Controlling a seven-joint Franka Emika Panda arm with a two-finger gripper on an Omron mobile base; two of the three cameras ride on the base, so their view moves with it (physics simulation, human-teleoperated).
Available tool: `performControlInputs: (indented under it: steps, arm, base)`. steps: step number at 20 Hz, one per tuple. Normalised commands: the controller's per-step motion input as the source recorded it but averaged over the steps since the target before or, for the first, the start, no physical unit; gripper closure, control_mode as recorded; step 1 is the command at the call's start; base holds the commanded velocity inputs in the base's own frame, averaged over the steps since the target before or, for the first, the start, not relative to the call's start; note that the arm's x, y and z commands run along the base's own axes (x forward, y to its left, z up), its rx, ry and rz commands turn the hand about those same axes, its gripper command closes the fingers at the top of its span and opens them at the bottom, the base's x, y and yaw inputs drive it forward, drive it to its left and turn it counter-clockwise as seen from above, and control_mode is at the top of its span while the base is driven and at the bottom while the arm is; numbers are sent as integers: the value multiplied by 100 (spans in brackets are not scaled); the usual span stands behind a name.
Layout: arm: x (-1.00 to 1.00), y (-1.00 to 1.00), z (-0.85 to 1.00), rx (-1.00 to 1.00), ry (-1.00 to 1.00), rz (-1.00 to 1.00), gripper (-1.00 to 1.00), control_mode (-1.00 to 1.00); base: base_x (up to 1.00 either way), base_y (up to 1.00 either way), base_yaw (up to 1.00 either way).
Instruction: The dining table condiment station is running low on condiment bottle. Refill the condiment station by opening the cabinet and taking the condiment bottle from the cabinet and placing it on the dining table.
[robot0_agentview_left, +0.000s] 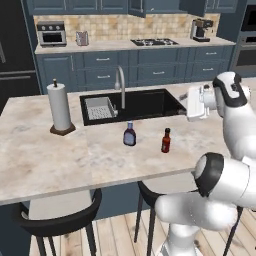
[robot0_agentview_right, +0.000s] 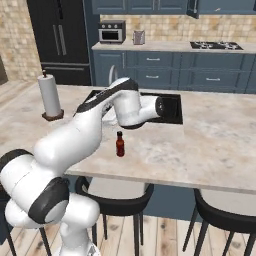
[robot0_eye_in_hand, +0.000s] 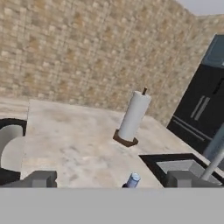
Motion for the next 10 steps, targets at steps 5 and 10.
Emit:
performControlInputs:
  steps: [5, 10]
  arm:
    - [-82, 22, 67, -27, -13, -16, -100, -100]
    - [-93, 28, 53, -27, -16, -18, -100, -100]
  base:
    - [0, 0, 0]
    - [0, 0, 0]
